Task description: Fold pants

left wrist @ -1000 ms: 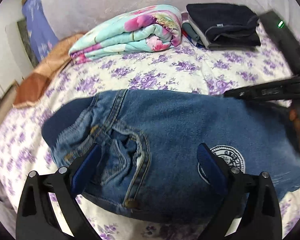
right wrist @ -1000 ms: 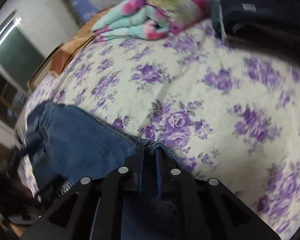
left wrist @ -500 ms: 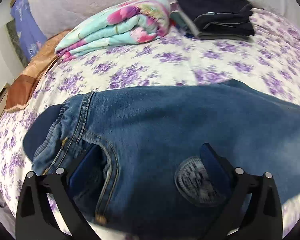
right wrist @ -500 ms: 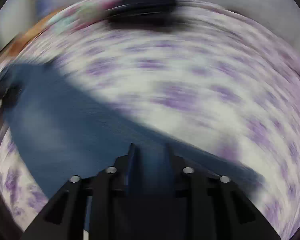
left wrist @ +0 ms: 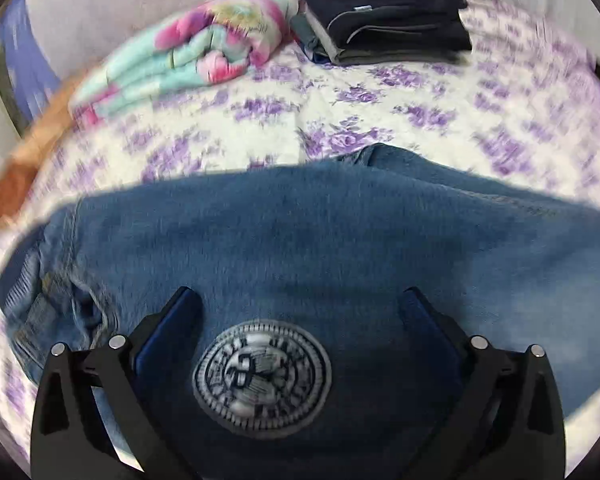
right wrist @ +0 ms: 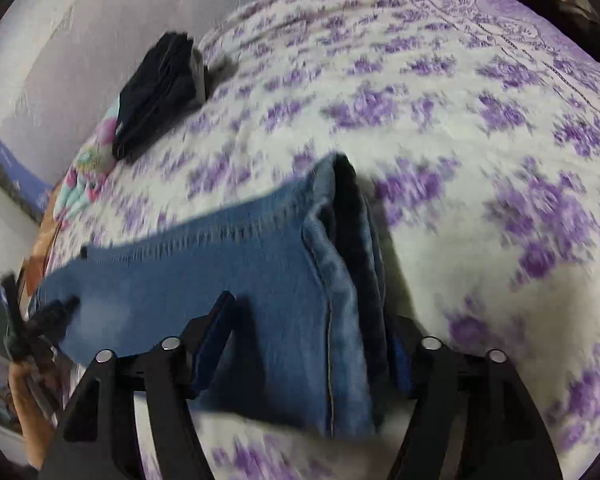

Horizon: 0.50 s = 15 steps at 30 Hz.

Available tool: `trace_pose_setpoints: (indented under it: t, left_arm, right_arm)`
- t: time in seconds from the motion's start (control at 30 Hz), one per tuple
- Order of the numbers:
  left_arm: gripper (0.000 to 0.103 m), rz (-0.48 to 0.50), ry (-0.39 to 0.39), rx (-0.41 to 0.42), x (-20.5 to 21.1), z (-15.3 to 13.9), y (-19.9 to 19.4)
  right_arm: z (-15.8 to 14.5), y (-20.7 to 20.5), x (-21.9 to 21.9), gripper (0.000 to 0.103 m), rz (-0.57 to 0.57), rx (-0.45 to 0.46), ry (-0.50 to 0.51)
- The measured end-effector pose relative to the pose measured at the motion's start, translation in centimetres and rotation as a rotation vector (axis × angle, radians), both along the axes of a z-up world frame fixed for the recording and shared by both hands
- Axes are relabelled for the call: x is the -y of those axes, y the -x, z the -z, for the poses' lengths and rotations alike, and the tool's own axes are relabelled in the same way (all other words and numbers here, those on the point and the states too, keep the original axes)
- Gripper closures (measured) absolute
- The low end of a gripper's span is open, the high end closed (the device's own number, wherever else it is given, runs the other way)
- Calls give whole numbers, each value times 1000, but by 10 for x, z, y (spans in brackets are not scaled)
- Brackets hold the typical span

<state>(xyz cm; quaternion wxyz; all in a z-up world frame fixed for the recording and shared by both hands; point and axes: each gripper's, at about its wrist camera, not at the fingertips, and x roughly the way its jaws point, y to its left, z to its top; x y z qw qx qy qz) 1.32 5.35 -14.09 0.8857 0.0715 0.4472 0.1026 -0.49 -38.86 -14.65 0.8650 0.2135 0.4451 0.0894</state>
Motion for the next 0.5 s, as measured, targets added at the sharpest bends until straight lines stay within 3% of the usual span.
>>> trace_pose_setpoints:
  t: [0.03, 0.07, 0.13, 0.23, 0.3, 0.37, 0.5]
  left_arm:
    - [4, -5, -15, -3, 4, -2, -1]
    - [4, -12, -6, -10, 4, -4, -2]
    - [4, -20, 46, -31, -2, -9, -3]
    - [4, -21, 109, -3, -16, -26, 10]
    - [4, -17, 119, 39, -23, -40, 21]
    - [4, -35, 123, 86, -32, -54, 33]
    - [4, -90, 156, 140, -56, -69, 47]
  right_arm:
    - [5, -8, 2, 77, -27, -23, -124]
    - [7, -11, 2, 78, -27, -38, -156]
    - [-3, -11, -1, 79, -21, -42, -160]
    - [-50, -1, -12, 78, -55, 46, -186]
    - [-92, 2, -45, 78, -110, 103, -116]
    - [-116, 0, -81, 77, -183, 134, -55]
    - [-123, -12, -201, 69, -360, 158, 120]
